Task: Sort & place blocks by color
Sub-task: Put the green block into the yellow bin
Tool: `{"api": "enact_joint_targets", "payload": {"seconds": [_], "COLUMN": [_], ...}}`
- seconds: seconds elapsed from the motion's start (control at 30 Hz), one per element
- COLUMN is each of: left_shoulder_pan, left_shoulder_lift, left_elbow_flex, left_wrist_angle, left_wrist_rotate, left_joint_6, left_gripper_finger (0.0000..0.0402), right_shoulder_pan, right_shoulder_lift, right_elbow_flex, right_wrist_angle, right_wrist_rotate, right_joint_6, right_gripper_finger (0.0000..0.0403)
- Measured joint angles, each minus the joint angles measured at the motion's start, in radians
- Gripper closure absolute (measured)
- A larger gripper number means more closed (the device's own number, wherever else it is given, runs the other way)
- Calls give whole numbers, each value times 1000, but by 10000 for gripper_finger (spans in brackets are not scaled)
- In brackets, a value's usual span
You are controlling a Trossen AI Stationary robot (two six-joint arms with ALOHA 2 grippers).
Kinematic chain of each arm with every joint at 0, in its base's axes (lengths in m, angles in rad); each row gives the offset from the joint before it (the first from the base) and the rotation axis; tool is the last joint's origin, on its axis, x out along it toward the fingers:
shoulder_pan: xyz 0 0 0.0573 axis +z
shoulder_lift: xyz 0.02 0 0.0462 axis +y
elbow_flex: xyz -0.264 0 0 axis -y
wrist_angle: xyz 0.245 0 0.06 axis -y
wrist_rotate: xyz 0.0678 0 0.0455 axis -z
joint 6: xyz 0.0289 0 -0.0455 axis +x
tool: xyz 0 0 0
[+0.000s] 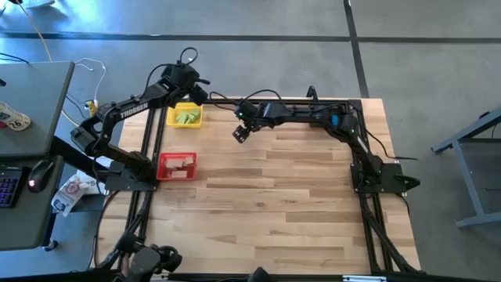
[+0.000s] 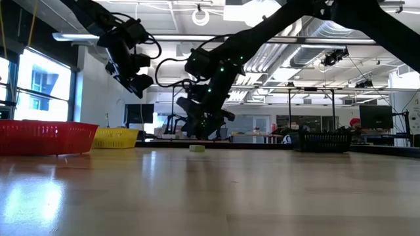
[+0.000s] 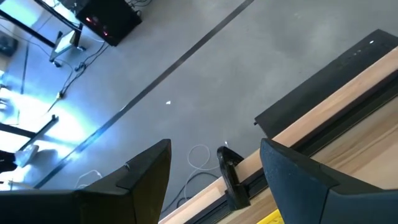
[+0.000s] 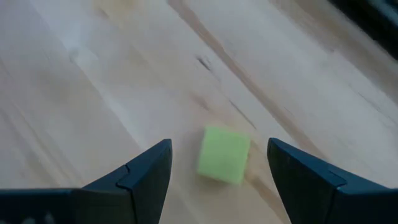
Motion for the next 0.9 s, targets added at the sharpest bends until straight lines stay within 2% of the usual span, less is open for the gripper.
{"api": "enact_joint_targets", "payload": {"seconds": [0.2,0.57,0.77,0.9], "left_shoulder_pan": [12,12,10,10], "left_shoulder_lift": [0,0,0,0], "left_elbow_flex": [0,0,0,0], "left_wrist_angle": [-1,0,-1,3], "left_wrist_rotate": [8,62,176,142], "left_joint_6": [0,0,3,3], "left_gripper_finger": [167,167,167,167], "right_shoulder_pan": [5,6,3,-11], "right_shoulder_lift": [11,13,13,14], "right_elbow_flex": [-1,-1,19,102], "right_wrist_angle": [-20,-22,-32,-158], "right_wrist_rotate": [78,66,46,22], "right_joint_6": [-19,-48,-49,-75], "right_gripper_finger": [153,153,153,153]}}
